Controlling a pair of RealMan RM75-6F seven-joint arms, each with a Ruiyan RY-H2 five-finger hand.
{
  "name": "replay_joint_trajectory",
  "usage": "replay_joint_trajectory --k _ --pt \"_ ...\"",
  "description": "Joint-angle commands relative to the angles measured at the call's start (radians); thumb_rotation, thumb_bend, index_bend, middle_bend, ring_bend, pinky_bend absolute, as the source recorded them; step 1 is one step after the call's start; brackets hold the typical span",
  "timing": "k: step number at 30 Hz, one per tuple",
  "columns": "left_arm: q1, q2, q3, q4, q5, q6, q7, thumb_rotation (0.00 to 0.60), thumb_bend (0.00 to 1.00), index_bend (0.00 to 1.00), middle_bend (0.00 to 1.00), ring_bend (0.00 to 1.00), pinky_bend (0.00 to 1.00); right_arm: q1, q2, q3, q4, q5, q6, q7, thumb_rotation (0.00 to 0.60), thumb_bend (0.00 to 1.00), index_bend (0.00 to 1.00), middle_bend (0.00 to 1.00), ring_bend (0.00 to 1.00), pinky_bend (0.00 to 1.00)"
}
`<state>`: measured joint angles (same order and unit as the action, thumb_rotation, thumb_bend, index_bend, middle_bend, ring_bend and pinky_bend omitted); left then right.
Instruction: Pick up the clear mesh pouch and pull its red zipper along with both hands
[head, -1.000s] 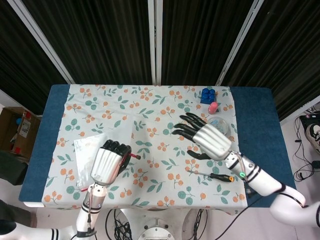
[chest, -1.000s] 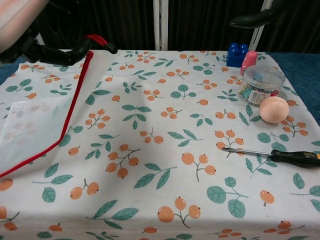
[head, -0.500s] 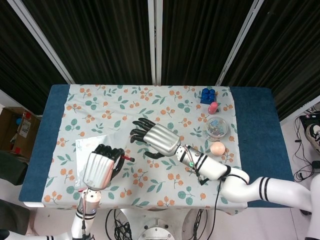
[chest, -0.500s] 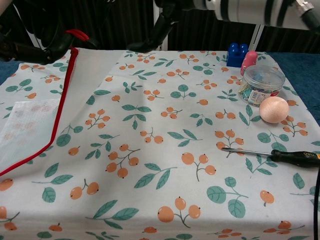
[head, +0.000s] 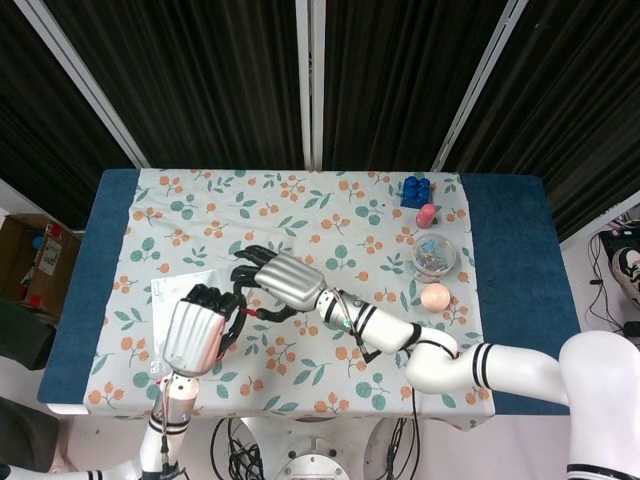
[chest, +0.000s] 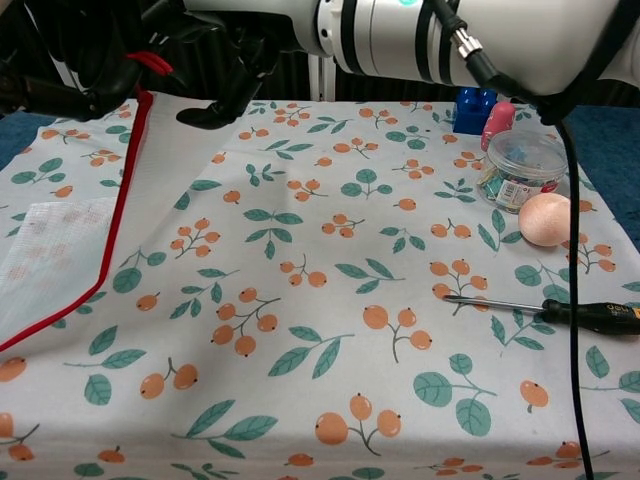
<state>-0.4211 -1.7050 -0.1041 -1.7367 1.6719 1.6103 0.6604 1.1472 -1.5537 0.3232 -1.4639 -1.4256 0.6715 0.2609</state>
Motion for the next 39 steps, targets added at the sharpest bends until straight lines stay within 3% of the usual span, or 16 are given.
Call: replay_joint_trajectory --k 1,5,11,27,39 --pt "0.006 0.001 -0.004 0.002 0.002 0.001 -0.005 0.600 0.45 0.75 0.72 0.62 0.56 0.015 -0.029 0.002 0.030 0.011 0.004 0.005 0.600 0.37 0.51 0.26 0.01 0.01" --pt "0.024 0.001 -0.006 0.016 -0.001 0.010 -0.025 0.600 0.46 0.76 0.72 0.62 0.56 0.031 -0.057 0.018 0.056 0.035 0.019 0.008 0.600 0.51 0.72 0.34 0.07 0.04" --pt "0.049 0.000 0.001 0.032 0.000 0.018 -0.057 0.600 0.46 0.76 0.72 0.62 0.56 0.044 -0.046 0.039 0.048 0.070 0.017 0.019 0.600 0.57 0.85 0.41 0.11 0.06" --pt "0.076 -0.014 0.003 0.054 -0.021 -0.018 -0.117 0.600 0.46 0.76 0.72 0.62 0.56 0.040 -0.019 0.064 0.012 0.117 0.068 0.020 0.600 0.58 0.90 0.44 0.13 0.06" --pt "0.109 -0.020 0.021 0.133 -0.103 -0.071 -0.171 0.600 0.47 0.76 0.71 0.62 0.56 0.002 0.038 0.063 -0.026 0.104 0.126 0.046 0.600 0.58 0.90 0.45 0.13 0.06"
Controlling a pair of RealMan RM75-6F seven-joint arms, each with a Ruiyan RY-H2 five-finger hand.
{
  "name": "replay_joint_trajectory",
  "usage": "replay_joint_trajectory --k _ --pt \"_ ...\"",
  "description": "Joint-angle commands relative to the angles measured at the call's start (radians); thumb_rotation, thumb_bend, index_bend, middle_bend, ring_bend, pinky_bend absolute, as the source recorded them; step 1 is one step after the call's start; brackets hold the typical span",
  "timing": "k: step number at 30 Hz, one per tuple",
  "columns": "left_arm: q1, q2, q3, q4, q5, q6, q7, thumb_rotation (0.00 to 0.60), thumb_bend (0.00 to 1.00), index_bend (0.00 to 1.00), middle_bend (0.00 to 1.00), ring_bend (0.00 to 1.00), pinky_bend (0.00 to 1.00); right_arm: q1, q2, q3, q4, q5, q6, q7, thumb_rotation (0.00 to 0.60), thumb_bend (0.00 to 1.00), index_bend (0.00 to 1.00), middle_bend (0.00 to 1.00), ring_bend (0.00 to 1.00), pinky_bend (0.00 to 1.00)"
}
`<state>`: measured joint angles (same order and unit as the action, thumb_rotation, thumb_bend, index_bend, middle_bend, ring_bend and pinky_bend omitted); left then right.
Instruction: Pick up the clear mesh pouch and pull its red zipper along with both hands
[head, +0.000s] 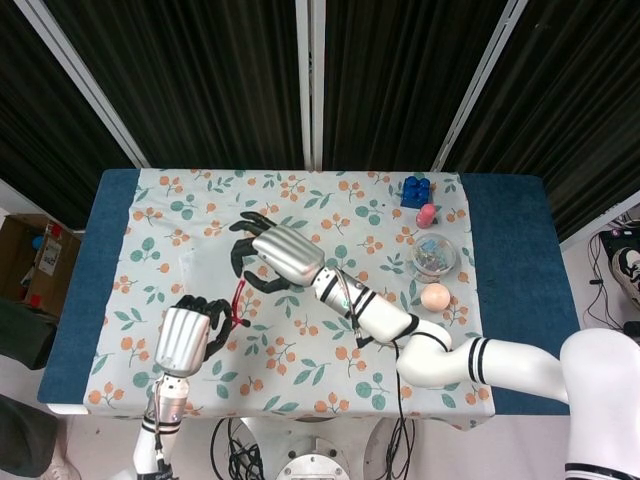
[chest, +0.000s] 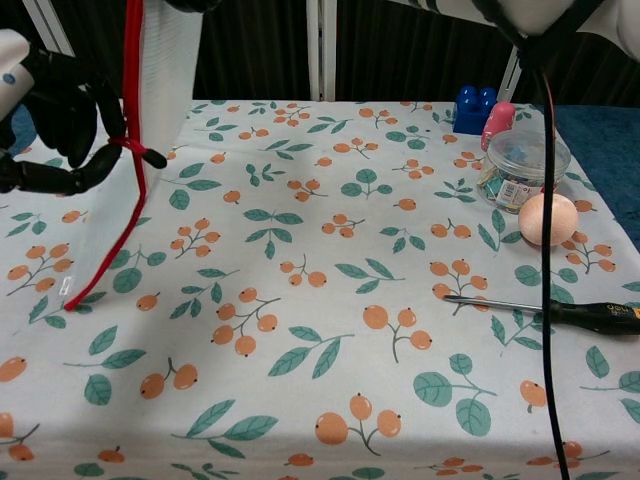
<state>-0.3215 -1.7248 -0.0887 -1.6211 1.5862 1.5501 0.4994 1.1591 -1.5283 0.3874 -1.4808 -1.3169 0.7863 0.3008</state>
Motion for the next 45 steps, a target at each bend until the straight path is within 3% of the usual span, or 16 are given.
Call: replay_joint_trajectory --k 1,17,32,35,37,39,42,45 --pt "0.012 0.000 0.007 0.027 -0.025 -0.015 -0.014 0.600 0.47 0.76 0.71 0.62 0.56 -0.015 0.019 -0.001 -0.014 -0.006 0.017 0.010 0.600 0.58 0.90 0.45 0.13 0.06" --pt "0.009 0.013 -0.021 0.168 -0.231 -0.194 -0.054 0.600 0.47 0.76 0.71 0.62 0.56 -0.093 0.117 -0.032 -0.073 -0.054 0.085 0.093 0.600 0.58 0.91 0.46 0.15 0.06" --pt "-0.006 0.091 -0.037 0.096 -0.412 -0.325 0.007 0.600 0.47 0.73 0.68 0.60 0.54 -0.116 0.115 -0.061 -0.042 -0.076 0.107 0.132 0.600 0.58 0.91 0.47 0.15 0.07" --pt "-0.006 0.116 -0.039 0.066 -0.425 -0.331 -0.002 0.600 0.45 0.56 0.62 0.54 0.53 -0.120 0.108 -0.071 -0.035 -0.080 0.108 0.138 0.600 0.58 0.91 0.47 0.15 0.07" --pt "-0.008 0.144 -0.042 0.028 -0.452 -0.348 0.001 0.600 0.33 0.32 0.49 0.43 0.50 -0.124 0.104 -0.079 -0.030 -0.084 0.110 0.140 0.600 0.58 0.91 0.47 0.15 0.07" --pt "-0.005 0.176 -0.052 -0.019 -0.469 -0.350 -0.018 0.600 0.24 0.20 0.38 0.35 0.49 -0.132 0.100 -0.095 -0.025 -0.091 0.112 0.140 0.600 0.58 0.91 0.47 0.15 0.07" --pt "0.004 0.228 -0.060 -0.079 -0.468 -0.340 -0.057 0.600 0.20 0.15 0.26 0.25 0.46 -0.149 0.093 -0.134 -0.020 -0.105 0.109 0.133 0.600 0.58 0.90 0.45 0.15 0.07" --pt "0.018 0.277 -0.058 -0.129 -0.454 -0.321 -0.088 0.600 0.18 0.14 0.23 0.21 0.41 -0.171 0.088 -0.177 -0.011 -0.119 0.104 0.126 0.600 0.57 0.86 0.43 0.15 0.07"
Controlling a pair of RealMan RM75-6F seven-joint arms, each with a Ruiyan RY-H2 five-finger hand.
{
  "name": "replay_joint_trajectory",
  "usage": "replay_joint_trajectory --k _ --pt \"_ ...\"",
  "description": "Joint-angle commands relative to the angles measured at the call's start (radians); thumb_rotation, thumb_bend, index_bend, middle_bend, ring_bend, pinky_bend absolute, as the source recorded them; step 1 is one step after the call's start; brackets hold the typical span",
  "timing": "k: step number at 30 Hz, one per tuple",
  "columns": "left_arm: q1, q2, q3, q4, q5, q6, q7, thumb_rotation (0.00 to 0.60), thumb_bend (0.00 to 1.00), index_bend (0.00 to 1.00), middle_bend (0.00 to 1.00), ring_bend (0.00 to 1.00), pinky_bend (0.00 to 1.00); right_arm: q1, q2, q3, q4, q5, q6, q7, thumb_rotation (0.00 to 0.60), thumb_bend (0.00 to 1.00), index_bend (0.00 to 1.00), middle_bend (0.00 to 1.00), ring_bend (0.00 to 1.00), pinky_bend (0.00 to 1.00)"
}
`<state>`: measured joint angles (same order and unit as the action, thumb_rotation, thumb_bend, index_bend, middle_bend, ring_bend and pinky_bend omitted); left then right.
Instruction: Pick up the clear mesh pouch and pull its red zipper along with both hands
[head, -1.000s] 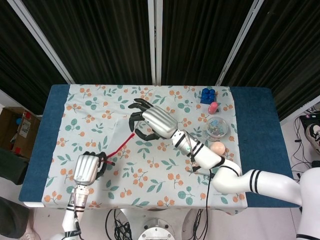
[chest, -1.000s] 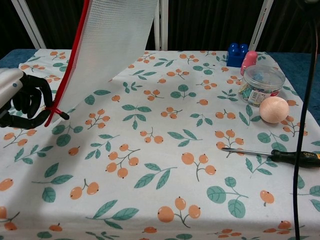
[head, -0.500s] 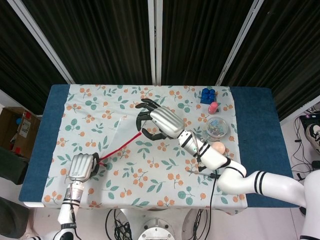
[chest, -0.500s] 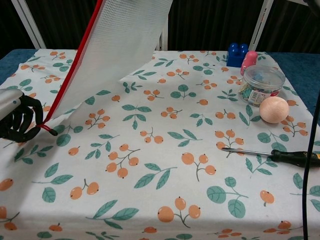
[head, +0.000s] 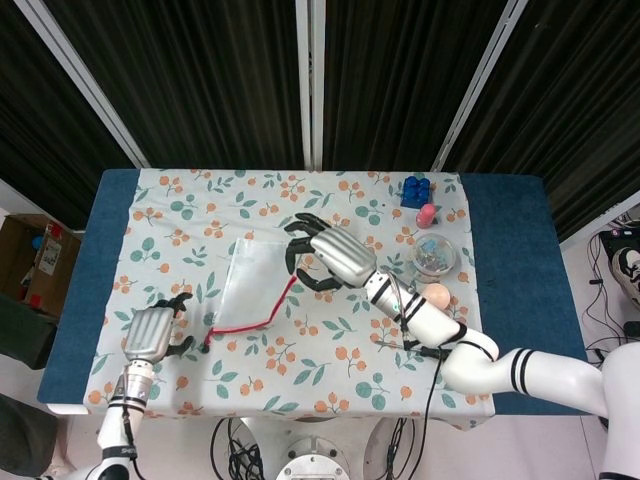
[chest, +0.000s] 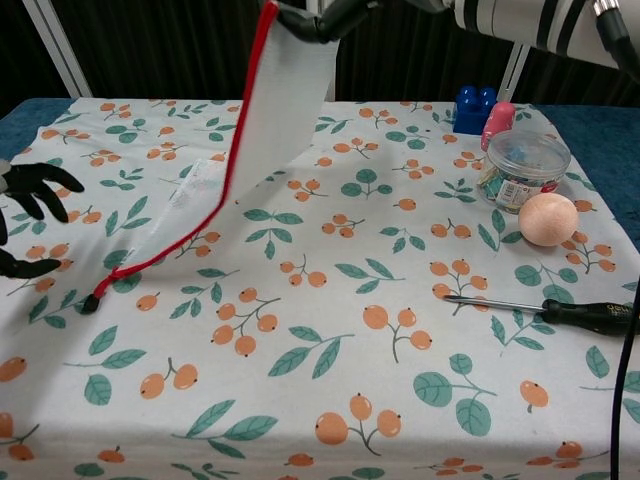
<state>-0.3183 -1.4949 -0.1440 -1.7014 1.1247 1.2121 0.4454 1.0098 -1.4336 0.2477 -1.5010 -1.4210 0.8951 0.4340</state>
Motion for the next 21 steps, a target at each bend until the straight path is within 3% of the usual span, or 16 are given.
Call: replay_joint_trajectory --k 1,3,8,9,12,16,19,21 --pt "0.020 0.065 -0.002 -0.066 0.016 0.026 -0.047 0.600 0.18 0.14 0.23 0.21 0.39 -0.030 -0.005 -0.060 0.012 -0.020 -0.013 -0.010 0.600 0.56 0.83 0.41 0.14 0.07" --pt "0.036 0.090 -0.002 -0.086 0.045 0.056 -0.084 0.600 0.17 0.14 0.23 0.20 0.37 -0.045 0.010 -0.106 0.009 -0.033 -0.041 -0.018 0.600 0.51 0.72 0.36 0.11 0.05" --pt "0.070 0.120 -0.005 -0.065 0.108 0.142 -0.149 0.600 0.16 0.14 0.23 0.20 0.31 -0.061 0.093 -0.199 -0.031 -0.017 -0.159 -0.090 0.600 0.26 0.14 0.16 0.00 0.00" --pt "0.076 0.125 -0.007 -0.058 0.115 0.155 -0.157 0.600 0.16 0.14 0.23 0.20 0.30 -0.060 0.114 -0.211 -0.043 -0.004 -0.187 -0.107 0.600 0.22 0.07 0.13 0.00 0.00" --pt "0.094 0.139 -0.013 -0.027 0.135 0.199 -0.181 0.600 0.15 0.14 0.23 0.20 0.28 -0.062 0.175 -0.237 -0.087 0.039 -0.246 -0.166 0.600 0.15 0.00 0.05 0.00 0.00" --pt "0.115 0.160 -0.011 0.036 0.155 0.239 -0.198 0.600 0.14 0.16 0.23 0.20 0.24 -0.109 0.246 -0.246 -0.143 0.074 -0.201 -0.212 0.600 0.10 0.00 0.02 0.00 0.00" --pt "0.129 0.197 0.011 0.094 0.186 0.250 -0.196 0.600 0.14 0.18 0.23 0.20 0.22 -0.184 0.290 -0.241 -0.165 0.076 -0.076 -0.231 0.600 0.12 0.00 0.05 0.00 0.00" --pt "0.145 0.220 0.024 0.126 0.199 0.266 -0.192 0.600 0.15 0.21 0.23 0.19 0.22 -0.265 0.288 -0.233 -0.154 0.064 0.082 -0.275 0.600 0.16 0.06 0.12 0.00 0.00"
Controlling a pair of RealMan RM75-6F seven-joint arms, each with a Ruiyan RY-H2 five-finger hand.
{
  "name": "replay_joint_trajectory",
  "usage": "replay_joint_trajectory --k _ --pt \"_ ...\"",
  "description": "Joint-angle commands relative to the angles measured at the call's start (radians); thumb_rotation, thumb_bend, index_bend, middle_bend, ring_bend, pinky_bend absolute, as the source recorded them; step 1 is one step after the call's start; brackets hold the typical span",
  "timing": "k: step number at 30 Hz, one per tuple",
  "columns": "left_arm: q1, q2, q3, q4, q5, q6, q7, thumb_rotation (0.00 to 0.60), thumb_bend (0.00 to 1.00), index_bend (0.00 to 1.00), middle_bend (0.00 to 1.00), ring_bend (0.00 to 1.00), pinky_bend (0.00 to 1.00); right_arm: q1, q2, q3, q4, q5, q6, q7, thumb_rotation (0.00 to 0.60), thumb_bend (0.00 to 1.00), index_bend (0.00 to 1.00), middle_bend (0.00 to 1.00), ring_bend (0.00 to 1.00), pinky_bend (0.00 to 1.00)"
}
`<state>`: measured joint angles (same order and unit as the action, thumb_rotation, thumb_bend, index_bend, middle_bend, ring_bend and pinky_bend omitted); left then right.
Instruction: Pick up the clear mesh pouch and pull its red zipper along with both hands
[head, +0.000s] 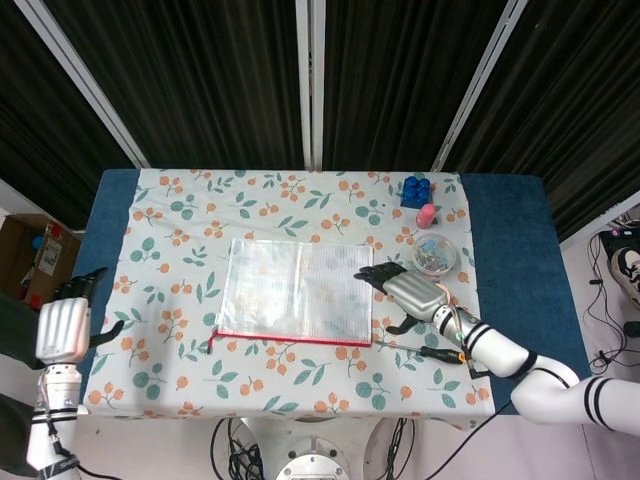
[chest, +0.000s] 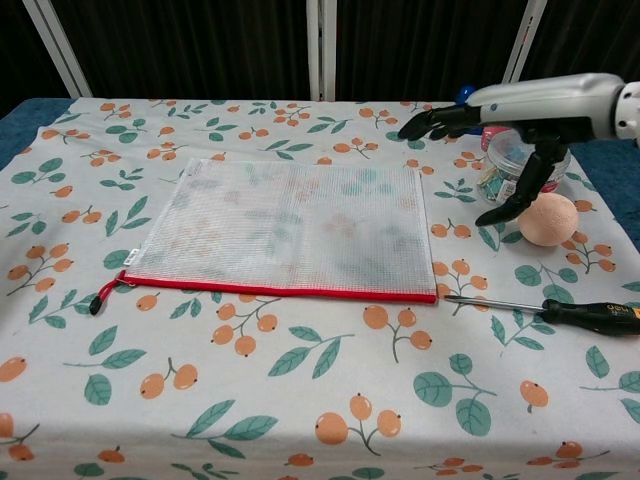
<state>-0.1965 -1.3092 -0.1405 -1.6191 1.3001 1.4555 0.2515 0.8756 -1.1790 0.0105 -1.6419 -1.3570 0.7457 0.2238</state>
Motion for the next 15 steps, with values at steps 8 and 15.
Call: replay_joint_trajectory --k 8,15 --pt "0.092 0.131 0.085 0.035 0.044 0.038 -0.025 0.600 0.14 0.23 0.23 0.19 0.21 -0.397 0.049 -0.019 -0.008 -0.046 0.638 -0.148 0.600 0.23 0.15 0.18 0.00 0.00" --pt "0.163 0.164 0.135 -0.020 0.095 0.113 -0.020 0.600 0.14 0.23 0.23 0.19 0.20 -0.584 0.057 -0.073 0.019 -0.109 0.829 -0.087 0.600 0.23 0.15 0.18 0.00 0.00"
